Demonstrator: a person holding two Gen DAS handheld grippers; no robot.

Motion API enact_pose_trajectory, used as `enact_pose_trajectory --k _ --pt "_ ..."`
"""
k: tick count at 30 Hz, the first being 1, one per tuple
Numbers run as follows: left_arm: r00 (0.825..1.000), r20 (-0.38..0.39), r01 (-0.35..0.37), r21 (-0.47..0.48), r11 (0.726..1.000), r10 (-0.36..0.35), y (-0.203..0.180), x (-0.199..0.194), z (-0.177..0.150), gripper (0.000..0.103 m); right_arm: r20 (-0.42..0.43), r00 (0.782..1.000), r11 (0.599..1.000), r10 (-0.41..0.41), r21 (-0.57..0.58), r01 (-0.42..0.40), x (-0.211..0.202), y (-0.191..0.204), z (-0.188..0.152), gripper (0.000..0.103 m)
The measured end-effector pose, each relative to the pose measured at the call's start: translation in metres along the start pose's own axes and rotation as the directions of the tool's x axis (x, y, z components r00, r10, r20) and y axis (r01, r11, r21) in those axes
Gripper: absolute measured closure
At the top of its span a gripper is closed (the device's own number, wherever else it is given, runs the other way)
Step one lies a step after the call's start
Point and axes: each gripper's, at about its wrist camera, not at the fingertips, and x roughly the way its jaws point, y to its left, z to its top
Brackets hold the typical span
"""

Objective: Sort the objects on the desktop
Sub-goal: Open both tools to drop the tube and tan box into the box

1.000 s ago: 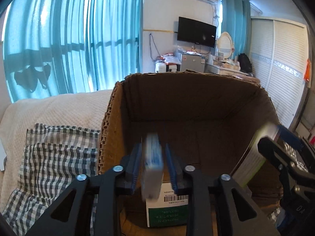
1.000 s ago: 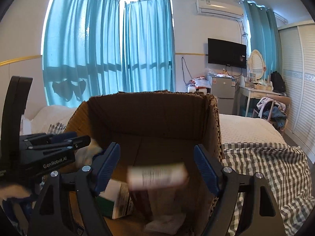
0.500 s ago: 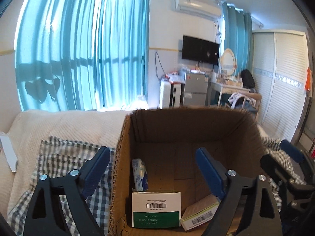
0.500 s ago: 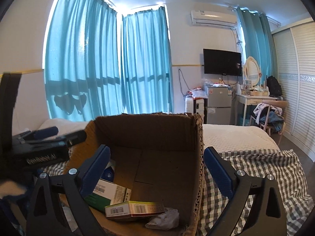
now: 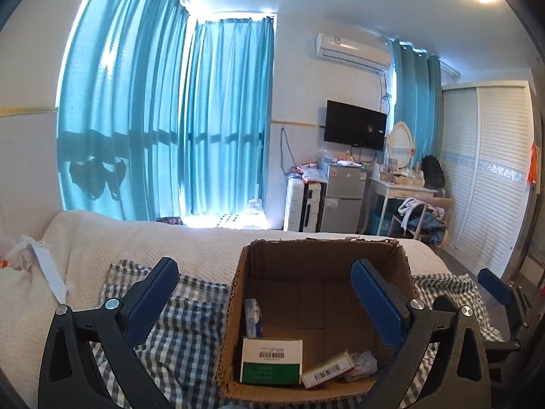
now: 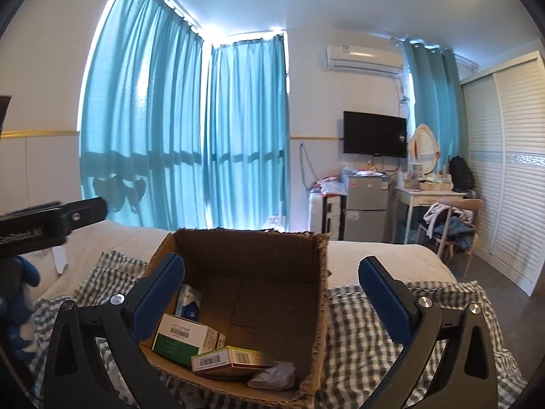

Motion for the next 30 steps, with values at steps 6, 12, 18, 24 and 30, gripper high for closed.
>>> enact_pose_trajectory --k 6,12,18,24,30 --pt "1.0 -0.015 0.022 -0.07 0.997 -0.023 0.015 -0.018 0.0 0.0 0.01 1.0 0.999 0.001 0.04 -0.001 -0.02 -0.009 0.007 0.0" --pt "1.0 0.02 -0.019 -0.082 0.996 0.021 0.027 -0.036 -0.002 0.0 0.055 0.998 0.999 -0.004 0.046 0.002 -0.043 -0.009 0.014 0.0" --pt "0.997 0.056 -0.058 -0.024 0.998 0.059 0.028 -0.051 -0.012 0.0 0.067 0.997 0.995 -0.041 0.092 0.035 -0.058 -0.016 0.006 0.0" --pt "0.998 0.042 -0.043 -0.027 0.999 0.044 0.03 -0.051 -0.026 0.0 0.052 0.998 0.994 -0.026 0.103 0.021 -0.069 -0.025 -0.004 0.0" --pt "0.993 0.016 -0.115 0.011 0.993 0.115 0.029 -0.052 -0.042 0.0 0.039 0.999 0.983 0.034 0.18 -0.04 -0.075 -0.037 -0.015 0.0"
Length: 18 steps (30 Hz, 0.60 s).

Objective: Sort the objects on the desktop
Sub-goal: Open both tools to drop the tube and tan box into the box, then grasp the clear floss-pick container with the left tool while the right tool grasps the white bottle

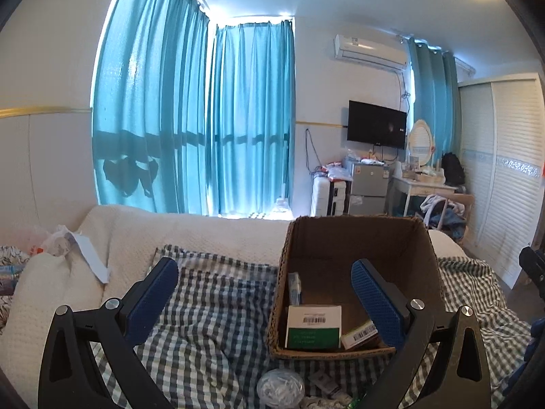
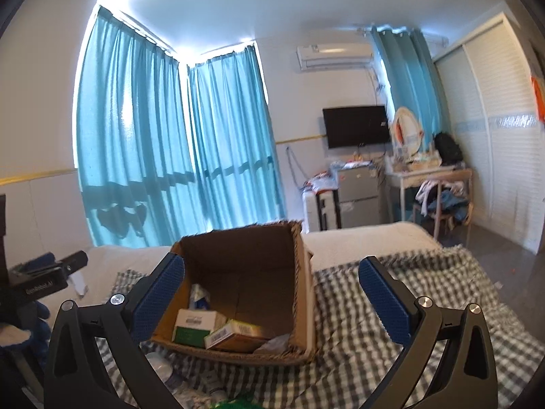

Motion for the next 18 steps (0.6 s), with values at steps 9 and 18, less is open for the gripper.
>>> enact_pose_trajectory --k 9,18 --pt "0.998 0.029 -0.052 0.057 0.997 0.051 0.001 -0.01 -0.018 0.0 -0.023 1.0 0.996 -0.018 -0.093 0.016 -0.014 0.005 -0.014 0.0" --pt "0.998 -0.04 -0.052 0.12 0.991 0.057 -0.003 -0.012 -0.035 0.0 -0.171 0.985 0.988 -0.026 -0.152 0.0 -0.008 0.0 -0.05 0.0"
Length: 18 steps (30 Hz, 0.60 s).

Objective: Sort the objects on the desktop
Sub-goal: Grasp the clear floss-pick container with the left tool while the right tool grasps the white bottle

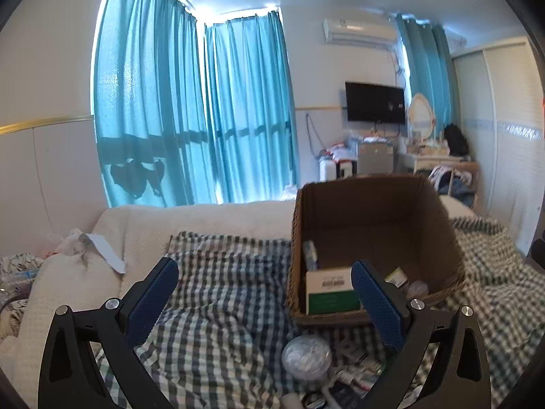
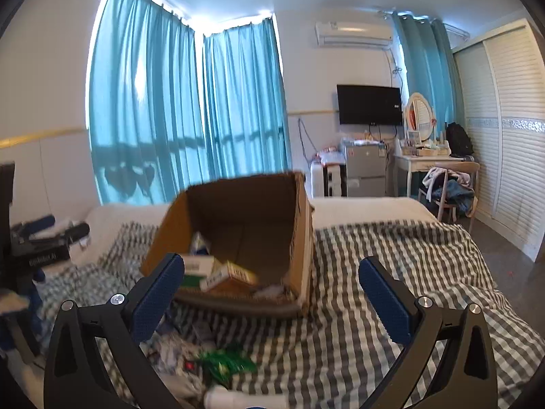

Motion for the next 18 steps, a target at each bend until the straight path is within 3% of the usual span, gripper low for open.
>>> enact_pose_trajectory --k 4,10,18 --pt "0.997 -0.077 0.023 -0.045 0.999 -0.026 0.003 0.013 -0.007 0.0 -0.064 0.998 0.999 0.021 -0.04 -0.023 0.007 0.006 -0.016 0.0" --pt "0.985 -0.167 0.041 -0.008 0.999 -0.041 -0.002 0.029 -0.021 0.0 -0.169 0.985 0.999 0.037 -0.014 -0.04 0.022 0.013 -0.045 0.0" --pt "0.962 -0.261 0.059 -0.064 0.996 -0.074 0.004 0.05 -0.042 0.0 -0.339 0.94 0.999 0.037 0.003 -0.038 0.047 0.025 -0.089 0.0"
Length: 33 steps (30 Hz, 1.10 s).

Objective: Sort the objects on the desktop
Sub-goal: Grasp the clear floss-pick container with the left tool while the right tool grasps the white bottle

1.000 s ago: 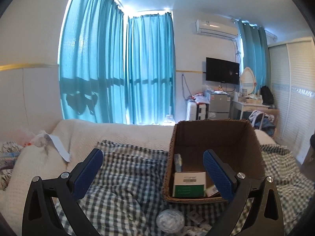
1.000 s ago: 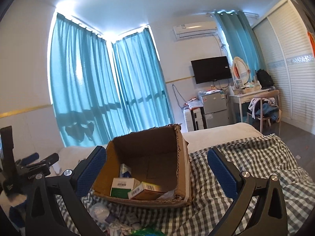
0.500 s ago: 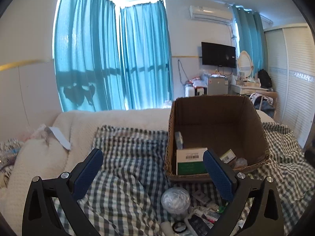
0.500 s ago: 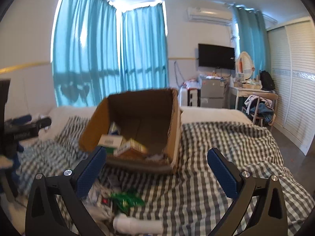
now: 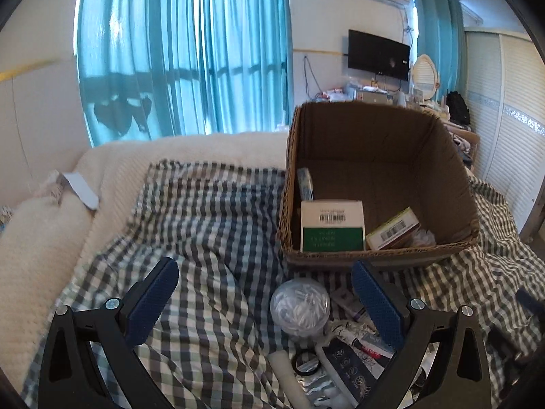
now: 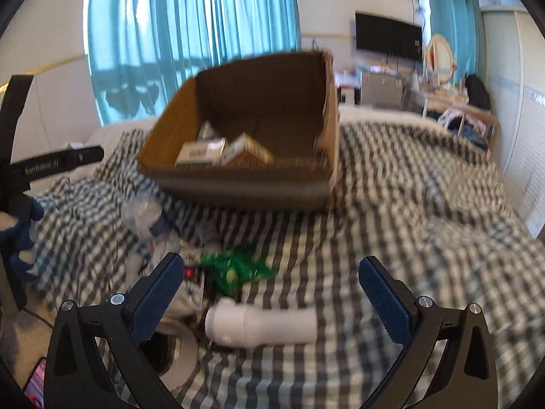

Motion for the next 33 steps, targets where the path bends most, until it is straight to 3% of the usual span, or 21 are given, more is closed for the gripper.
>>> enact_pose_trajectory --k 7,11,17,22,29,33 --pt "0.997 -0.066 0.035 -0.019 0.999 -0.036 -0.001 0.023 -0.013 0.0 -0.093 0.995 1.0 -0.019 0.013 0.021 0.023 0.0 -0.013 0.0" --pt "0.993 -0.113 0.042 0.001 0.999 -0.042 -0.007 0.037 -0.022 0.0 -0.154 0.987 0.997 0.034 0.068 -0.024 0.035 -0.005 -0.026 0.0" --pt "0.974 -0.214 0.075 0.009 0.997 -0.071 -0.012 0.069 -0.043 0.0 -0.209 0.977 0.998 0.047 0.043 -0.038 0.05 0.002 -0.036 0.0" --pt "0.971 -0.223 0.091 0.016 0.996 -0.085 -0.018 0.08 -0.043 0.0 -0.279 0.959 0.998 0.054 0.054 -0.04 0.071 0.001 -0.045 0.0" --pt "0.958 -0.276 0.092 0.025 0.995 -0.081 -0.024 0.109 -0.046 0.001 -0.303 0.952 0.999 0.03 0.038 -0.02 0.089 0.001 -0.05 0.0" --pt "0.948 -0.31 0.087 0.037 0.996 -0.071 -0.026 0.124 -0.054 0.011 -0.299 0.954 0.999 -0.015 -0.046 0.001 0.104 0.009 -0.056 0.0"
